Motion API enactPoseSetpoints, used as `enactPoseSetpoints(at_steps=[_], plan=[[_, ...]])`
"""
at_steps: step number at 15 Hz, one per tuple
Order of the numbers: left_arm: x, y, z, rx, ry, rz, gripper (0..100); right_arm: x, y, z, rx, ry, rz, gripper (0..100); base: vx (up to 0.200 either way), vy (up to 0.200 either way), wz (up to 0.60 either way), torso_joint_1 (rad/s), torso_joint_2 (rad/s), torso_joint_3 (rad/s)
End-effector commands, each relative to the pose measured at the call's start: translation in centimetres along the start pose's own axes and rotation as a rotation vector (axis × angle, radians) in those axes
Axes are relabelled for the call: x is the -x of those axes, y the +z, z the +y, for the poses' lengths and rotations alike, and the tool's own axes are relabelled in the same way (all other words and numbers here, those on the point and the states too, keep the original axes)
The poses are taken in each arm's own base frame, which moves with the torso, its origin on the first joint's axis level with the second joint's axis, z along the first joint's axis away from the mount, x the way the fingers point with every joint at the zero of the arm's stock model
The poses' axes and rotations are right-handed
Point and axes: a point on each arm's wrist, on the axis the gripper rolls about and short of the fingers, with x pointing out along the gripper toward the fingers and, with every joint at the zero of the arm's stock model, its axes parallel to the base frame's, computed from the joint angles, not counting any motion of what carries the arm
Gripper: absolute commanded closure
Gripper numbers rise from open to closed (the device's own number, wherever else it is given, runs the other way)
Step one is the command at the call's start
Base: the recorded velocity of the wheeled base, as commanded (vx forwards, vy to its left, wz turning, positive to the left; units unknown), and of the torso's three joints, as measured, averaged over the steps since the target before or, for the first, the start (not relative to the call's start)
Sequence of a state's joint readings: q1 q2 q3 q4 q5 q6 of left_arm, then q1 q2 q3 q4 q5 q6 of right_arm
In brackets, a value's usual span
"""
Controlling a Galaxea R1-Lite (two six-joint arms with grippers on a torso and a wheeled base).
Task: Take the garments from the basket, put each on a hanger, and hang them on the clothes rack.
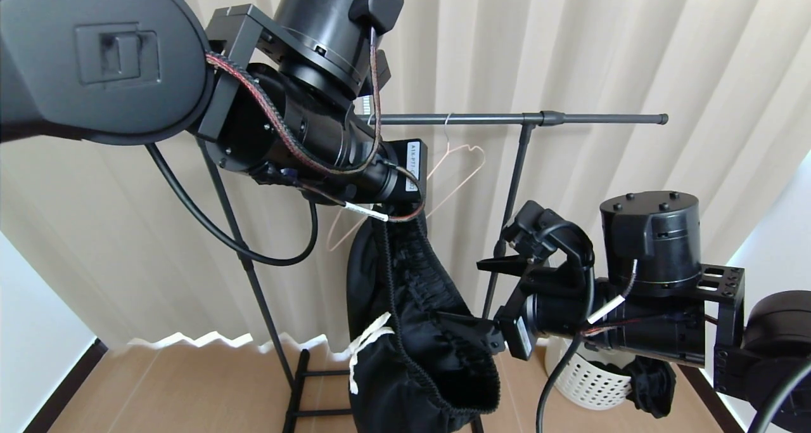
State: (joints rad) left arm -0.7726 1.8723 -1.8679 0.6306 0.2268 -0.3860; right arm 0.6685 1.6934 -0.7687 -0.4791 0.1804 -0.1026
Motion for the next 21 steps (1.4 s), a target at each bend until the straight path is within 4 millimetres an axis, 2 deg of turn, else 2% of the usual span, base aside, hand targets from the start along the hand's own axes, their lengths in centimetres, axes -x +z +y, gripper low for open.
enactPoseSetpoints(at_steps=[1, 4, 9, 10, 11, 13, 17, 21], plan=[[0.7, 0.1, 0.0, -0.006, -0.009, -0.01, 100, -0.4, -0.8, -0.3, -0.008, -0.004, 0.029, 0, 0.0, 0.0, 0.0, 0.0, 0.0, 0.0], [0.9, -0.4, 0.1, -0.024, -0.006, 0.006, 100, -0.7, -2.2, -0.2, -0.015, 0.001, 0.079, 0, 0.0, 0.0, 0.0, 0.0, 0.0, 0.0], [1.1, -0.8, 0.3, -0.03, -0.005, 0.017, 100, -0.8, -3.2, -0.2, 0.006, 0.005, 0.115, 0, 0.0, 0.0, 0.0, 0.0, 0.0, 0.0], [1.1, -0.8, 0.3, -0.03, -0.006, 0.019, 100, -0.9, -3.2, -0.2, 0.009, 0.004, 0.112, 100, 0.0, 0.0, 0.0, 0.0, 0.0, 0.0], [1.1, -0.8, 0.3, -0.029, -0.006, 0.019, 100, -1.0, -3.2, -0.2, 0.005, 0.002, 0.112, 100, 0.0, 0.0, 0.0, 0.0, 0.0, 0.0], [0.8, -1.1, 0.4, -0.032, -0.001, 0.033, 100, 0.0, -3.7, -1.7, -0.025, -0.053, 0.119, 100, 0.0, 0.0, 0.0, 0.0, 0.0, 0.0], [-1.5, -3.0, 1.7, -0.072, 0.056, 0.131, 100, 2.4, -4.0, -4.3, -0.103, -0.168, 0.094, 100, 0.0, 0.0, 0.0, 0.0, 0.0, 0.0], [-3.5, -4.4, 2.2, -0.1, 0.082, 0.207, 100, 2.5, -3.3, -4.9, -0.111, -0.228, 0.075, 100, 0.0, 0.0, 0.0, 0.0, 0.0, 0.0]])
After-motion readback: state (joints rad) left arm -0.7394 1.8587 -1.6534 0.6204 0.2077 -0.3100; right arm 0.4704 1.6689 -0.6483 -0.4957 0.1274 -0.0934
